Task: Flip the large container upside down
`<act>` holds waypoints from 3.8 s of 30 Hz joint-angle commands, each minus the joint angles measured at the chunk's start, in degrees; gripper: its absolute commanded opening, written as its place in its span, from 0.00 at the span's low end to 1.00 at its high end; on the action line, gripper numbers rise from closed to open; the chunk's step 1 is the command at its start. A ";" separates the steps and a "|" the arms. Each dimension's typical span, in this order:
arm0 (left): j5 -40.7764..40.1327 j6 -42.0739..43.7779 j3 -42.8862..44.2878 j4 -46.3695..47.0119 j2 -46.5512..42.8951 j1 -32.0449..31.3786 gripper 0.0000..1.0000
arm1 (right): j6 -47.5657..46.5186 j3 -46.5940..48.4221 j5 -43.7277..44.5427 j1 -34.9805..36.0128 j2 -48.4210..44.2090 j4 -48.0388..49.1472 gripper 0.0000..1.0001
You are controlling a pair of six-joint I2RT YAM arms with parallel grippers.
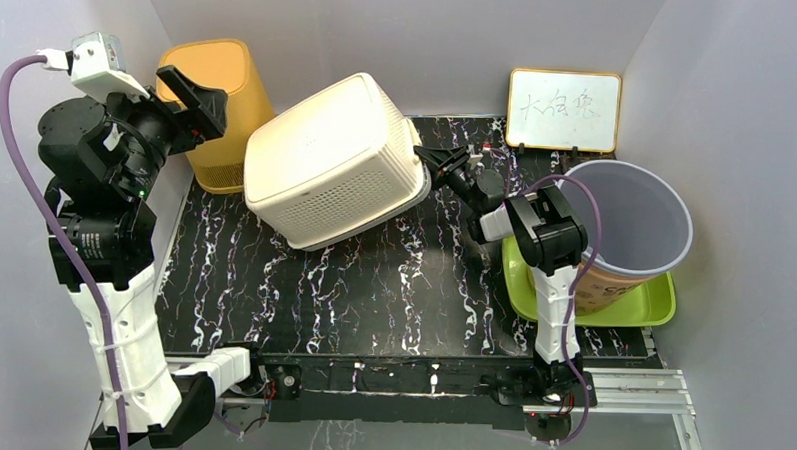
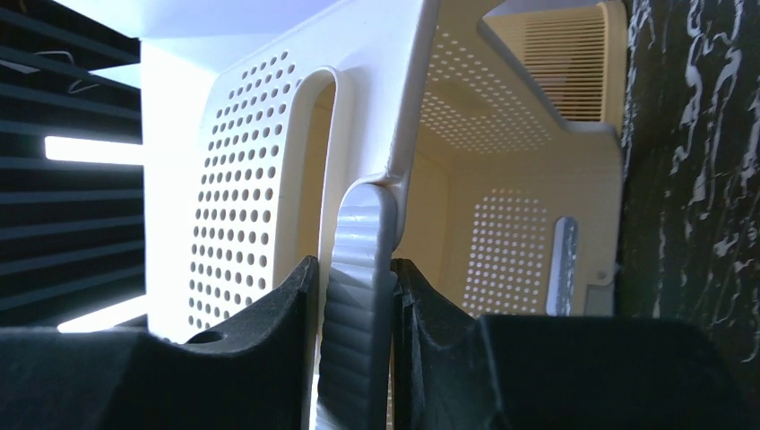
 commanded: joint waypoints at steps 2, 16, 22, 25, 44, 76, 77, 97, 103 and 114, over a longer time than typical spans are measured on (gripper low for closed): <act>1.65 0.72 -0.60 1.24 0.40 -0.28 0.81 | -17.72 3.18 -2.95 -0.84 1.22 -10.46 0.24; 2.43 0.83 -4.92 3.15 0.21 -0.28 0.81 | -27.70 3.79 -1.55 -4.98 2.23 -24.99 0.27; 2.98 0.72 -5.77 3.74 0.49 -0.29 0.81 | -33.56 5.39 0.25 -5.96 1.19 -33.42 0.28; 3.03 0.78 -6.59 4.01 0.39 -0.28 0.81 | -37.18 6.69 1.97 -6.15 0.18 -39.55 0.28; 3.24 0.90 -10.73 5.39 -0.68 -0.28 0.81 | -59.61 13.54 18.78 -6.12 -9.53 -67.75 0.31; 7.84 -3.51 -47.78 18.35 -1.52 -0.79 0.80 | -80.34 13.97 16.77 15.52 -44.83 -89.52 0.39; 7.76 -4.06 -48.58 19.89 -1.35 -0.91 0.80 | -80.00 13.52 16.63 16.13 -44.51 -88.91 0.40; 0.31 -9.94 -60.51 42.50 9.11 -8.10 0.81 | -78.26 6.84 12.45 18.85 -42.40 -82.42 0.98; -0.62 -10.75 -54.58 47.80 18.59 -10.04 0.81 | -78.23 5.91 12.20 18.86 -41.26 -80.67 0.98; -3.04 -5.67 -34.87 46.87 35.59 -13.80 0.81 | -78.97 11.63 17.24 18.71 -31.97 -78.08 0.98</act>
